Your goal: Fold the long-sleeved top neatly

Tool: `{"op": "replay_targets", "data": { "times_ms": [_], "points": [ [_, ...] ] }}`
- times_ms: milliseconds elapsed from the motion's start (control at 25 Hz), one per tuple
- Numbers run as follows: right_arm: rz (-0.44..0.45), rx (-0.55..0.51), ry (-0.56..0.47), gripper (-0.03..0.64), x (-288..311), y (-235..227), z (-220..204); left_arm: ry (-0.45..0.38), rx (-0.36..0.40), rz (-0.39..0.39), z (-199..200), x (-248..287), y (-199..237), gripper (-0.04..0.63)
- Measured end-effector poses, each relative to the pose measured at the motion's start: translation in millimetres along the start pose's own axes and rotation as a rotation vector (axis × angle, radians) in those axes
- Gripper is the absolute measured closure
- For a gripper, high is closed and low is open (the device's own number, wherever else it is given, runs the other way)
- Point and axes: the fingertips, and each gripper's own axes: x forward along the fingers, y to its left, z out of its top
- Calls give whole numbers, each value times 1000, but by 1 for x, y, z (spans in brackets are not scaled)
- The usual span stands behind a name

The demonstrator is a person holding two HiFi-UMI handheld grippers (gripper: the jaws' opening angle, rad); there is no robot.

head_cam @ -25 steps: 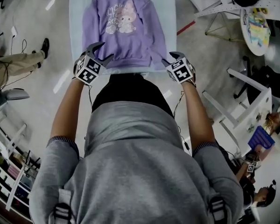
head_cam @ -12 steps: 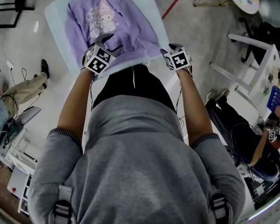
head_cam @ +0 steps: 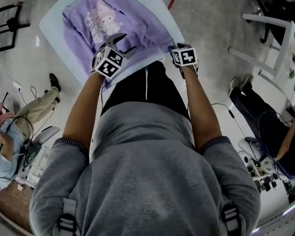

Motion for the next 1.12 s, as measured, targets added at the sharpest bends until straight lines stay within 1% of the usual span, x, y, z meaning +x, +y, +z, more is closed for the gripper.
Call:
{"op": "replay_targets", "data": {
  "times_ms": [120, 240, 320, 360, 400, 560, 760, 880, 960, 1120],
  "points": [
    [-49, -3, 3, 402, 8, -3, -3, 10, -4, -3, -11, -4, 6, 304],
    [-117, -91, 28, 444, 12, -3, -4, 16, -15, 3, -22, -8, 13, 304],
    [-141, -135, 62, 569, 12, 1, -10, 19, -17, 7, -28, -12, 16, 304],
    [-153, -145, 72, 577, 9, 1, -10, 19, -18, 8, -30, -14, 17, 304],
    [-160, -143, 68, 583, 6, 1, -8, 19, -21, 10, -32, -16, 19, 304],
    [-180, -82, 11, 584, -15, -10, 4, 7, -33, 27, -37, -27, 26, 304],
    [-231, -84, -87, 584, -49, -45, 31, -17, -55, 60, -43, -49, 32, 304],
    [-282, -86, -126, 584, -78, -65, 61, -42, -74, 86, -43, -62, 39, 304],
    [-303, -103, -158, 584, -95, -72, 89, -63, -91, 113, -39, -71, 46, 304],
    [-304, -169, -201, 584, -109, -87, 132, -113, -150, 168, -27, -88, 57, 304]
  ]
}}
